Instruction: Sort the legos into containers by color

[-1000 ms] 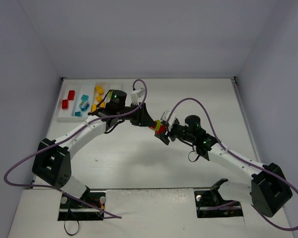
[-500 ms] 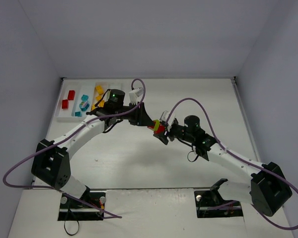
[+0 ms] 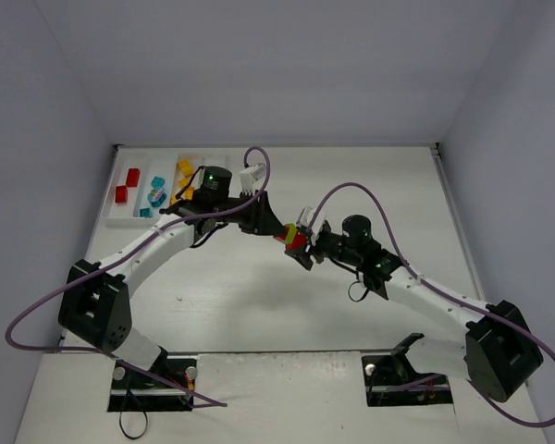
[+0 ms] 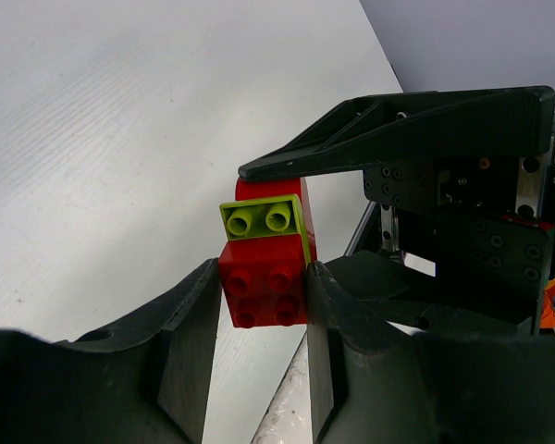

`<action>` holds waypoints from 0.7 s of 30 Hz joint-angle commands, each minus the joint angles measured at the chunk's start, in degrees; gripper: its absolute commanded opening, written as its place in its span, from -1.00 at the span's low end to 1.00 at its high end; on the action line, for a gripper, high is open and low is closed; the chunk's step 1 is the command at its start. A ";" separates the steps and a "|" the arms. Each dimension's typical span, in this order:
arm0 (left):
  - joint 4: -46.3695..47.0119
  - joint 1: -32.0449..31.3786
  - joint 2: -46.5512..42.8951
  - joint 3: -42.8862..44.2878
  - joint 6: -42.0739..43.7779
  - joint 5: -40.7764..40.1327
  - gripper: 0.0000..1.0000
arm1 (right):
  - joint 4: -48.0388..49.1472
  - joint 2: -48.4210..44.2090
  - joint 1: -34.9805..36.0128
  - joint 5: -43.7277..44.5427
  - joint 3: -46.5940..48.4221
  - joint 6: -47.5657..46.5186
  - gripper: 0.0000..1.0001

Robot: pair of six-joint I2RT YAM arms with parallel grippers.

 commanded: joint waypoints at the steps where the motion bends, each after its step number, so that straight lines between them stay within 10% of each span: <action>1: 0.41 1.01 -3.48 3.95 2.39 2.66 -0.95 | 2.72 0.22 -0.35 1.83 0.67 -0.30 -1.00; 8: -0.12 1.01 -3.31 4.21 2.65 2.57 -0.95 | 2.89 1.18 -0.35 1.13 0.85 -0.04 -0.93; 12: 0.32 0.74 -2.87 4.12 2.39 2.57 -0.95 | 3.42 1.36 -0.35 1.22 0.94 0.84 0.08; 21: 1.73 -1.02 -2.08 3.42 1.42 2.31 -0.95 | 3.25 0.66 -0.35 3.23 1.47 1.02 0.44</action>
